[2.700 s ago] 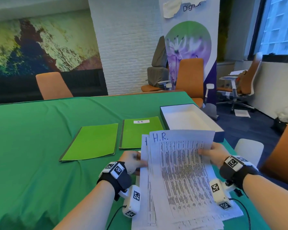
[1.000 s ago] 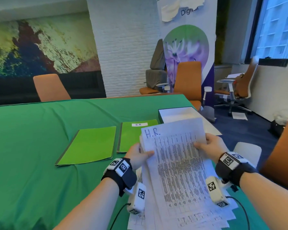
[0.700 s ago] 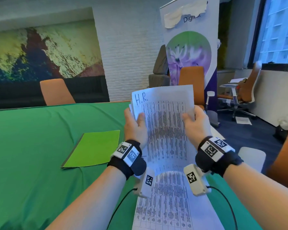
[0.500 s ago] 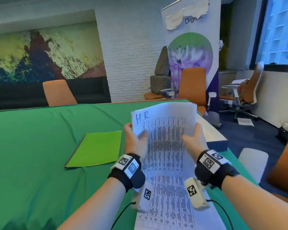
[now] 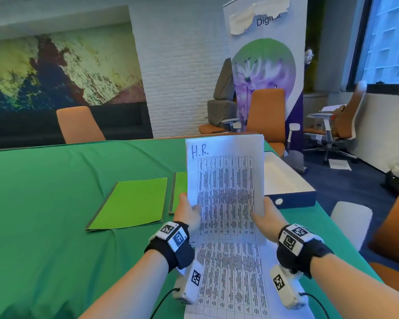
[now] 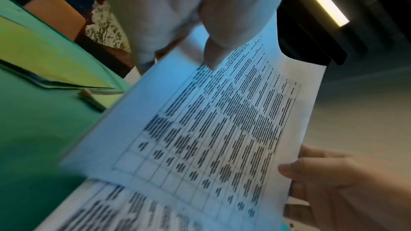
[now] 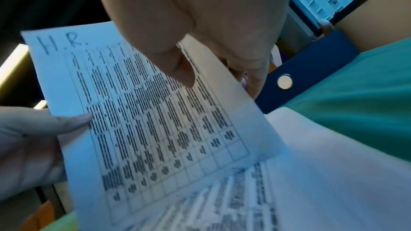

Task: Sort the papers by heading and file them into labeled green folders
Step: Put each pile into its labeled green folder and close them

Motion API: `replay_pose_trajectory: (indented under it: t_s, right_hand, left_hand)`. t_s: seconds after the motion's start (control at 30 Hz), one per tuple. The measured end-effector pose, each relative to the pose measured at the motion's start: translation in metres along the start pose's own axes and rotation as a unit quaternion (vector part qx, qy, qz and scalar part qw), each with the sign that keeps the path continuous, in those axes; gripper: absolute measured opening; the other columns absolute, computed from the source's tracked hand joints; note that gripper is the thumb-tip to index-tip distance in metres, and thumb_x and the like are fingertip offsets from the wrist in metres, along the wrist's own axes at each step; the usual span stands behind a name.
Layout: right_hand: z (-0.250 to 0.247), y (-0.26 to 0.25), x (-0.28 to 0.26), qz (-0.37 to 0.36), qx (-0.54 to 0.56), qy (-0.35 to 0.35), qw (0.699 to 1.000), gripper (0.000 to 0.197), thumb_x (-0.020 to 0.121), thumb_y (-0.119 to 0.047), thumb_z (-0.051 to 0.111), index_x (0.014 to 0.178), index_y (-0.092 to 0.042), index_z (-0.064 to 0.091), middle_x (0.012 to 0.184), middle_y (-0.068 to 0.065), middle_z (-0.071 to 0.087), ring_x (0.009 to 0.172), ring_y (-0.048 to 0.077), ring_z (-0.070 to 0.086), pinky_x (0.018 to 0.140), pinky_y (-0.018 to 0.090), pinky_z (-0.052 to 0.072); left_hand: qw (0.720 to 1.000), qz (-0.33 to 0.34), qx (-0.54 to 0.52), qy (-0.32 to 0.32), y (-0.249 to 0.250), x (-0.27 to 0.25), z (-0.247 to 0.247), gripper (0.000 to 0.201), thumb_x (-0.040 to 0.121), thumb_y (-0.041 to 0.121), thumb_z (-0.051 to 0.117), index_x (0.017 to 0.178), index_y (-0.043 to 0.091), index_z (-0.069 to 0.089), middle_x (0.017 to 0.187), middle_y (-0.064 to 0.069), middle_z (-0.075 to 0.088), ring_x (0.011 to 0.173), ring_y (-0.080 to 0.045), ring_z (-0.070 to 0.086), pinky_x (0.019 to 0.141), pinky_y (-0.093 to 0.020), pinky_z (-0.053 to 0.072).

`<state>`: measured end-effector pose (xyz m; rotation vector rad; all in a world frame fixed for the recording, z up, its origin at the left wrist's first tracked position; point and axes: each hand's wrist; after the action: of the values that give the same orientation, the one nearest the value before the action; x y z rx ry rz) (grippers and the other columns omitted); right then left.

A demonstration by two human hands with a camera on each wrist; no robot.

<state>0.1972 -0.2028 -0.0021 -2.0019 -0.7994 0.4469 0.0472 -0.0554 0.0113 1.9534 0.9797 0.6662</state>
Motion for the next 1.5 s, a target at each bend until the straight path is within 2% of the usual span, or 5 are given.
replay_pose_trajectory:
  t_s: [0.27, 0.63, 0.93, 1.1, 1.5]
  right_hand:
    - [-0.03, -0.018, 0.057, 0.009, -0.055, 0.099, 0.993, 0.016, 0.091, -0.005, 0.043, 0.101, -0.015, 0.05, 0.093, 0.011, 0.06, 0.086, 0.033, 0.059, 0.078, 0.045, 0.053]
    - [-0.036, -0.007, 0.136, 0.04, 0.025, 0.141, 0.989, 0.015, 0.093, -0.012, 0.045, 0.105, -0.012, 0.054, 0.1, 0.011, 0.062, 0.092, 0.031, 0.059, 0.082, 0.041, 0.051]
    - [-0.021, 0.001, 0.156, 0.04, 0.105, 0.156, 0.981, 0.012, 0.094, -0.011, 0.046, 0.103, -0.015, 0.052, 0.107, 0.011, 0.063, 0.094, 0.029, 0.06, 0.083, 0.046, 0.053]
    - [-0.017, -0.003, 0.151, 0.029, 0.137, 0.165, 0.976, 0.023, 0.095, -0.005, 0.042, 0.116, -0.008, 0.053, 0.112, 0.011, 0.061, 0.098, 0.027, 0.058, 0.079, 0.036, 0.048]
    - [-0.027, -0.019, 0.143, 0.026, 0.134, 0.193, 0.972, 0.034, 0.094, -0.004, 0.04, 0.126, -0.01, 0.051, 0.129, 0.012, 0.058, 0.118, 0.033, 0.053, 0.087, 0.039, 0.045]
  left_hand:
    - [0.998, 0.013, 0.059, 0.026, 0.006, 0.058, -0.009, 0.024, 0.094, 0.03, 0.051, 0.107, 0.011, 0.05, 0.089, -0.007, 0.058, 0.074, -0.027, 0.058, 0.071, -0.043, 0.055]
    - [0.863, 0.001, 0.47, -0.183, -0.059, 0.14, -0.013, 0.072, 0.081, 0.038, 0.068, 0.142, 0.028, 0.032, 0.156, -0.003, 0.018, 0.138, -0.03, 0.029, 0.111, -0.042, 0.032]
    - [0.816, 0.029, 0.525, -0.239, -0.068, 0.154, -0.019, 0.059, 0.089, 0.044, 0.055, 0.142, 0.029, 0.035, 0.144, -0.007, 0.044, 0.126, -0.027, 0.048, 0.103, -0.038, 0.043]
    - [0.852, 0.092, 0.494, -0.145, -0.069, 0.146, -0.034, 0.056, 0.093, -0.001, 0.039, 0.141, 0.027, 0.036, 0.132, 0.002, 0.057, 0.104, -0.022, 0.063, 0.085, -0.031, 0.053]
    - [0.969, 0.045, 0.24, 0.045, -0.06, 0.131, -0.075, 0.024, 0.089, 0.035, 0.06, 0.105, 0.022, 0.072, 0.067, -0.001, 0.063, 0.049, -0.01, 0.043, 0.041, -0.014, 0.028]
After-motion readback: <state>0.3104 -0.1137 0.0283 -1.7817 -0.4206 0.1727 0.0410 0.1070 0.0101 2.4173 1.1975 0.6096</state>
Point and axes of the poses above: each hand's wrist, its own x-axis towards the middle knuckle, its own z-axis out of the palm, y = z × x
